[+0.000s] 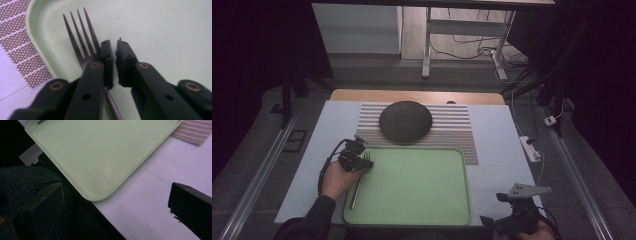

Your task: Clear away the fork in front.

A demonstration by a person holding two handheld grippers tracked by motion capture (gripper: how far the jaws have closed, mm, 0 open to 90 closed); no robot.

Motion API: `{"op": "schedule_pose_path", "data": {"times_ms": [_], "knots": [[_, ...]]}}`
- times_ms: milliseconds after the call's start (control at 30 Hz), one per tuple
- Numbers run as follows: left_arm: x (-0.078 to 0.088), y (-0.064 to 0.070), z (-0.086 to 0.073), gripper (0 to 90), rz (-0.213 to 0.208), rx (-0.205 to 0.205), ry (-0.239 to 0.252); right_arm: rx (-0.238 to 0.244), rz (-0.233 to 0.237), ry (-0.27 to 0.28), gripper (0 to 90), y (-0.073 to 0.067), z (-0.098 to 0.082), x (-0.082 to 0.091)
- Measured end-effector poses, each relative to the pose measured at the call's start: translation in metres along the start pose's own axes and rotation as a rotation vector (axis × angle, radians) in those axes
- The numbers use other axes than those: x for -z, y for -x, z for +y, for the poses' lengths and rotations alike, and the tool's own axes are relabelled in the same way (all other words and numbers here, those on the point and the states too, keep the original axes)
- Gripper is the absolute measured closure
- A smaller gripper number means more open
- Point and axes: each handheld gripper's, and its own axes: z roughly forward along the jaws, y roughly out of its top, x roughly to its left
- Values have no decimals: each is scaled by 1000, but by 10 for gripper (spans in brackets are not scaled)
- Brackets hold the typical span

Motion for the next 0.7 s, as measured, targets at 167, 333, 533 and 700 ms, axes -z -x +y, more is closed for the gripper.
{"op": "schedule_pose_path", "data": {"times_ms": [167, 333, 533, 700], "knots": [[8, 4, 0, 703, -17, -30, 51, 0, 0, 0, 6, 0, 0, 0], [20, 11, -2, 562, 0, -99, 102, -2, -2, 0, 7, 0, 0, 0], [33, 16, -8, 401, -17, -142, 155, -1, -3, -1, 7, -1, 0, 0], [44, 21, -13, 290, -58, -166, 198, 2, -8, -3, 6, -1, 0, -1]]}}
